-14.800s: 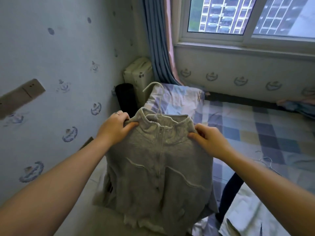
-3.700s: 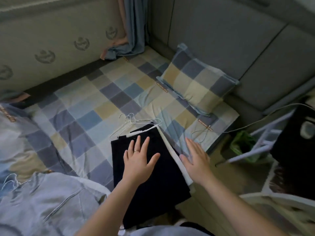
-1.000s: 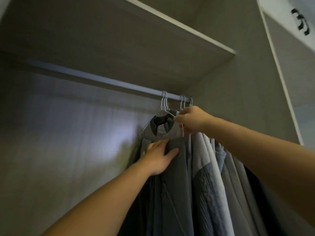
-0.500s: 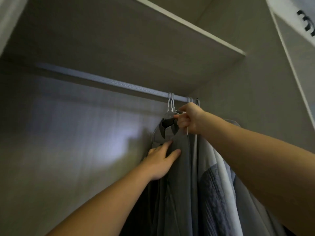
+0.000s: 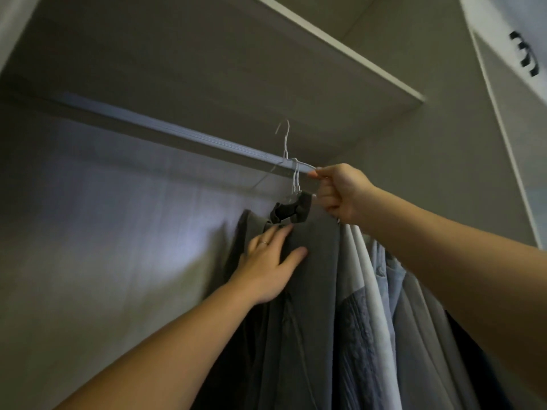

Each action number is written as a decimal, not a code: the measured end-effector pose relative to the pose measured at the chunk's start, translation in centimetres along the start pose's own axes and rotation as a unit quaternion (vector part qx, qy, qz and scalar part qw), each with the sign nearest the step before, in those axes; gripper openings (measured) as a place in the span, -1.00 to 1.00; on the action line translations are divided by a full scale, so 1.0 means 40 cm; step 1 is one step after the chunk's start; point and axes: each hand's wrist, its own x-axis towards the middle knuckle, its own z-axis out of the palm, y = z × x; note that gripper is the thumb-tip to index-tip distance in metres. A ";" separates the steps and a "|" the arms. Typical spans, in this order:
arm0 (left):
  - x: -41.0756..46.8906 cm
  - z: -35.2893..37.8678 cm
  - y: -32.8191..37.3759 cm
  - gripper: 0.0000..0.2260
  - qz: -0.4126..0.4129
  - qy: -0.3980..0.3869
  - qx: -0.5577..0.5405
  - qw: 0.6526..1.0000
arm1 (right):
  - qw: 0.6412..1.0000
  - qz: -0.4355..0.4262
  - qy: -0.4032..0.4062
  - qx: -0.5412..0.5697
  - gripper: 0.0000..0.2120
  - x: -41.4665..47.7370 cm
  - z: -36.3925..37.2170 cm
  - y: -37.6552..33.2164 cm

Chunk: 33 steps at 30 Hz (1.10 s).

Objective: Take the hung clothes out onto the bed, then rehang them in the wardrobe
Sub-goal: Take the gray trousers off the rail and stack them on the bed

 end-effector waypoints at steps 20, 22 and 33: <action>-0.043 0.239 0.448 -0.65 0.187 0.259 -0.052 0.946 | 0.798 -0.249 0.244 -0.491 -0.81 -0.670 -0.612 -0.138; -0.085 0.306 0.526 -0.72 0.220 0.230 -0.103 0.942 | 0.774 -0.241 0.266 -0.521 -0.81 -0.775 -0.686 -0.161; -0.398 0.643 1.032 -0.70 0.335 0.054 -0.254 0.906 | 0.705 -0.080 0.334 -0.621 -0.79 -1.409 -0.978 -0.355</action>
